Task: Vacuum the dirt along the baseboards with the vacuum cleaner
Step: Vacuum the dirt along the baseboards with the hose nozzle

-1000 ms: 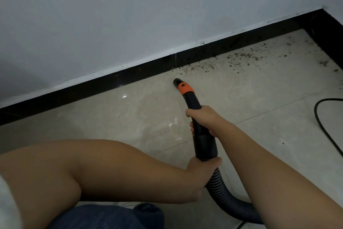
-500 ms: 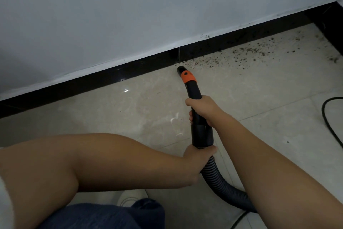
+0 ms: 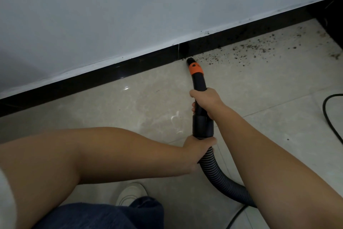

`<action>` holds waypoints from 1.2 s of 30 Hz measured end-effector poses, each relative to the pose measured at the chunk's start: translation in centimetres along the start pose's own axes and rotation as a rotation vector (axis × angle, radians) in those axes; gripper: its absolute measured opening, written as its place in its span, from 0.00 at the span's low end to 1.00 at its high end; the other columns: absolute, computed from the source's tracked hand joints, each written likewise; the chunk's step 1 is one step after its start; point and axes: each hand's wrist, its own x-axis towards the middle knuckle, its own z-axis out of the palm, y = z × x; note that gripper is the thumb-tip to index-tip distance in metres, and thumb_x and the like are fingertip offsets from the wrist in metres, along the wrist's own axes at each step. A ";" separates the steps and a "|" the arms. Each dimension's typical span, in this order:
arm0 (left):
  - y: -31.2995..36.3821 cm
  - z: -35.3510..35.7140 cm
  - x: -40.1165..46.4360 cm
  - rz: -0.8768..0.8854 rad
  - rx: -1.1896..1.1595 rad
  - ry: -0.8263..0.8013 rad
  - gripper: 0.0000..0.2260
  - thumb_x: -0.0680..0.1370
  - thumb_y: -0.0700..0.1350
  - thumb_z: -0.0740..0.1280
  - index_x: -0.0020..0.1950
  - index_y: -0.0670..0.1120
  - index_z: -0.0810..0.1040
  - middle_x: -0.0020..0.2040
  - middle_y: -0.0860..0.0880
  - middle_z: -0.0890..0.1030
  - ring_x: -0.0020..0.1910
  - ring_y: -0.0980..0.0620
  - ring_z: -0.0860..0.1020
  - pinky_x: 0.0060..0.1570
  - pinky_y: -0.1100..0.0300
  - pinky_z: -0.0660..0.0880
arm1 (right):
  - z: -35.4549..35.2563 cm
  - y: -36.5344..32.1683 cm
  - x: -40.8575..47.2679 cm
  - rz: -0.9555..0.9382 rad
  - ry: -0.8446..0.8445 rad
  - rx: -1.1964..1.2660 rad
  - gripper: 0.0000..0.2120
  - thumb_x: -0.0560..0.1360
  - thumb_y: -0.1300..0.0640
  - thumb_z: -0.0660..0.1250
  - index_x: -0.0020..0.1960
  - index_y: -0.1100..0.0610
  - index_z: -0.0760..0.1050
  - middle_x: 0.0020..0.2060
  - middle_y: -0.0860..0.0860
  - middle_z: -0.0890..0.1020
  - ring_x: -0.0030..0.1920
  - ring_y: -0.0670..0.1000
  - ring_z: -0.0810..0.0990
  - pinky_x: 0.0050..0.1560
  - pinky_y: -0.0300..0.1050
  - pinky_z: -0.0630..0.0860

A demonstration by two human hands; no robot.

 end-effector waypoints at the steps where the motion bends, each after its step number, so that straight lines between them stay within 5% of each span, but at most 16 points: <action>1: 0.2 0.2 0.2 -0.014 -0.010 -0.018 0.06 0.74 0.42 0.70 0.49 0.42 0.77 0.43 0.43 0.81 0.45 0.43 0.82 0.48 0.53 0.78 | -0.4 -0.1 0.1 0.001 0.013 0.009 0.10 0.73 0.61 0.67 0.52 0.62 0.70 0.31 0.56 0.76 0.27 0.52 0.75 0.31 0.44 0.77; 4: 0.7 0.7 0.6 -0.018 -0.031 -0.047 0.04 0.72 0.40 0.71 0.45 0.44 0.77 0.38 0.45 0.79 0.39 0.47 0.78 0.46 0.53 0.77 | -1.0 -0.4 0.4 0.006 0.025 0.020 0.09 0.74 0.61 0.66 0.52 0.61 0.70 0.31 0.56 0.76 0.27 0.53 0.75 0.31 0.44 0.77; 18: 0.4 0.8 -0.2 -0.032 -0.087 -0.022 0.03 0.72 0.39 0.70 0.41 0.44 0.76 0.36 0.46 0.79 0.37 0.48 0.78 0.48 0.53 0.77 | -0.4 -0.4 0.2 0.013 -0.114 -0.034 0.09 0.73 0.61 0.67 0.51 0.60 0.70 0.33 0.56 0.76 0.30 0.53 0.76 0.33 0.46 0.78; 22: -0.4 1.3 -0.5 -0.054 -0.045 -0.048 0.04 0.72 0.40 0.70 0.45 0.44 0.77 0.38 0.46 0.79 0.36 0.50 0.78 0.41 0.58 0.77 | -1.3 0.5 -0.6 0.029 -0.085 -0.007 0.07 0.73 0.61 0.67 0.49 0.60 0.70 0.32 0.56 0.76 0.29 0.53 0.76 0.32 0.45 0.77; 29: -0.8 2.5 -0.9 -0.046 0.103 -0.122 0.04 0.72 0.40 0.70 0.44 0.44 0.76 0.39 0.46 0.78 0.42 0.46 0.78 0.51 0.52 0.77 | -4.2 2.3 -1.5 0.071 0.080 0.132 0.06 0.74 0.61 0.67 0.47 0.59 0.70 0.32 0.56 0.76 0.28 0.53 0.75 0.30 0.43 0.77; 36: -0.2 3.7 -0.7 -0.041 0.127 -0.123 0.04 0.73 0.39 0.70 0.44 0.45 0.76 0.37 0.47 0.78 0.39 0.48 0.77 0.49 0.53 0.77 | -5.8 2.1 -1.4 0.094 0.081 0.162 0.07 0.74 0.60 0.67 0.49 0.60 0.70 0.32 0.57 0.76 0.27 0.53 0.76 0.31 0.44 0.78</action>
